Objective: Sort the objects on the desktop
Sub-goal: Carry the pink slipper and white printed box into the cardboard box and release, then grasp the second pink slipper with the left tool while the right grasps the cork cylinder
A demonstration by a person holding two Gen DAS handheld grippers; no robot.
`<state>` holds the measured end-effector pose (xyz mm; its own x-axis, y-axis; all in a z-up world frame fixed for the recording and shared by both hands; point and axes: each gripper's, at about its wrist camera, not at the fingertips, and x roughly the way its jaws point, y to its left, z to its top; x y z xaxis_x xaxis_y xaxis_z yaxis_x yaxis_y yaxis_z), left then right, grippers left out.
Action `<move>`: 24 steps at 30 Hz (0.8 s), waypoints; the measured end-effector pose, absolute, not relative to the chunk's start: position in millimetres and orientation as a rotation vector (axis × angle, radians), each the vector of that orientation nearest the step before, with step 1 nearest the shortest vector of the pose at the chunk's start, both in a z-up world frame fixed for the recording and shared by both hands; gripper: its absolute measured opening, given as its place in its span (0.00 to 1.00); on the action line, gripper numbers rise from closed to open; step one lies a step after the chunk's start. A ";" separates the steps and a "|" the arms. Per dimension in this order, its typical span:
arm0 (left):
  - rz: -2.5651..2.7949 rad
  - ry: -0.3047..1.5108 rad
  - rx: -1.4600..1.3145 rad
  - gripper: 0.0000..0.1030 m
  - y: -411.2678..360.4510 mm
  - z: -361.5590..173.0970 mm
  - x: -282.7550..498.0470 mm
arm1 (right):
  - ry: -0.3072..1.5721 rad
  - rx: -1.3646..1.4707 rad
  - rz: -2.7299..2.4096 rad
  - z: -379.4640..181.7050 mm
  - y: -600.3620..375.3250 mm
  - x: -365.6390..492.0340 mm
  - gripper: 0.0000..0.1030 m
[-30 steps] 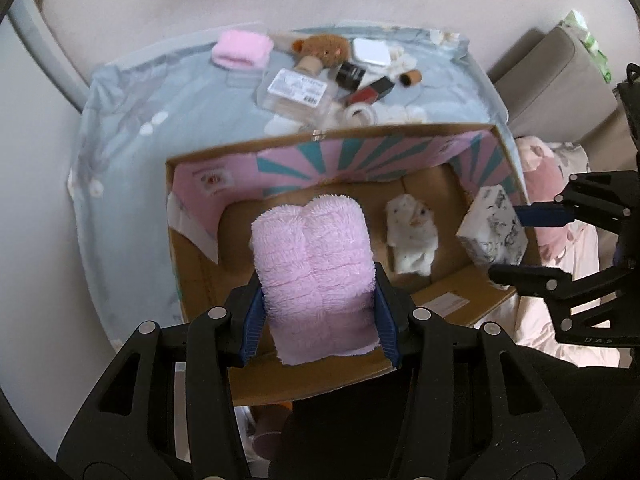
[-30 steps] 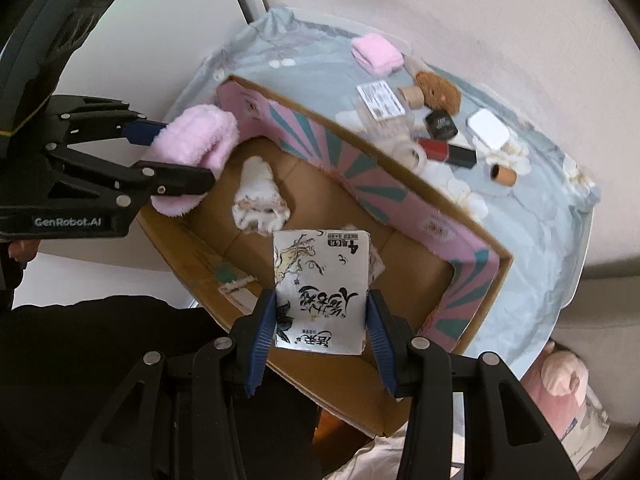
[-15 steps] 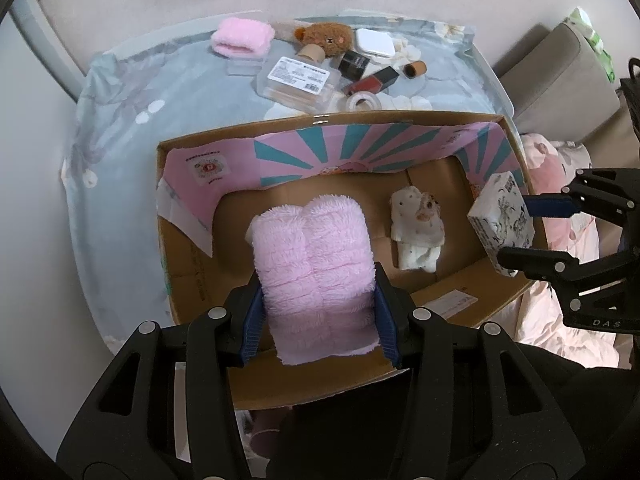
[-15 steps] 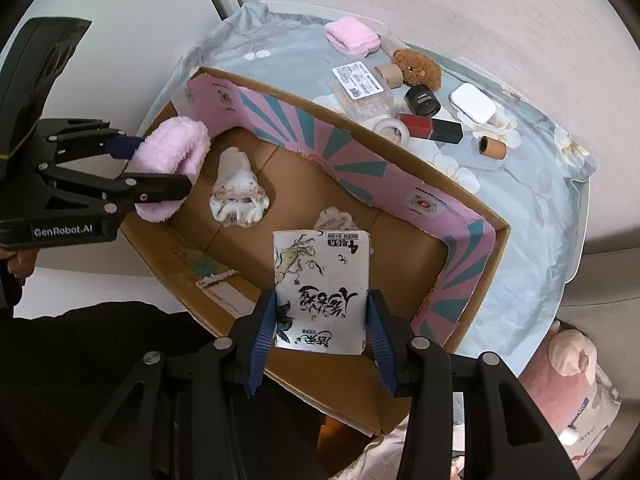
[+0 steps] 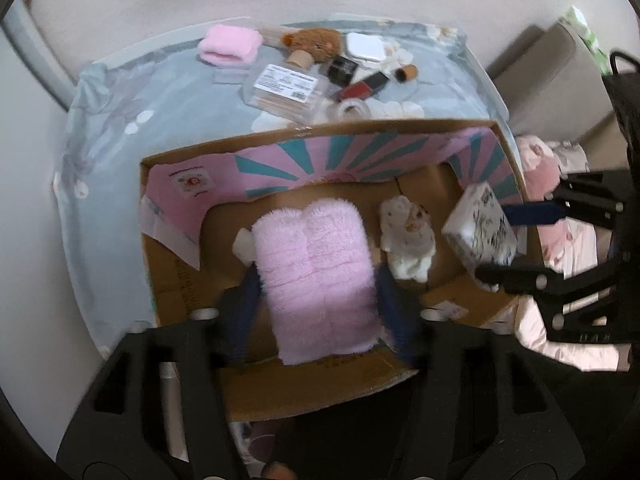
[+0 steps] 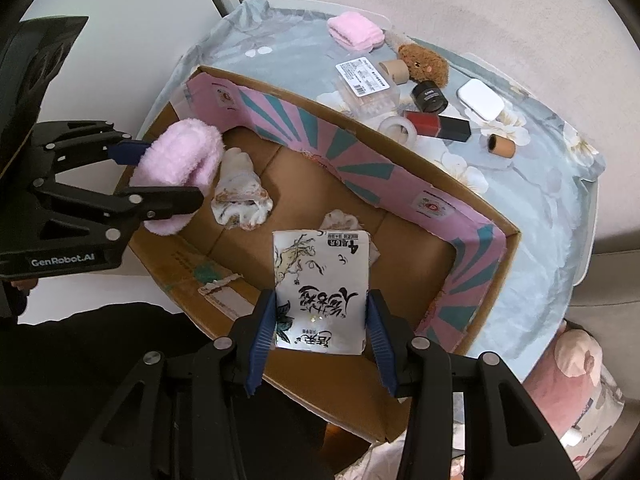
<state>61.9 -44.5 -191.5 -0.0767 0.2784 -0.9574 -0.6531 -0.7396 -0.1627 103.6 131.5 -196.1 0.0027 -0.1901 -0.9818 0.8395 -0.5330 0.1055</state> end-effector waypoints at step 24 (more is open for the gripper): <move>1.899 0.402 -1.524 1.00 -38.8 -169.0 45.8 | 0.703 1.379 -1.690 -171.4 130.9 83.1 0.83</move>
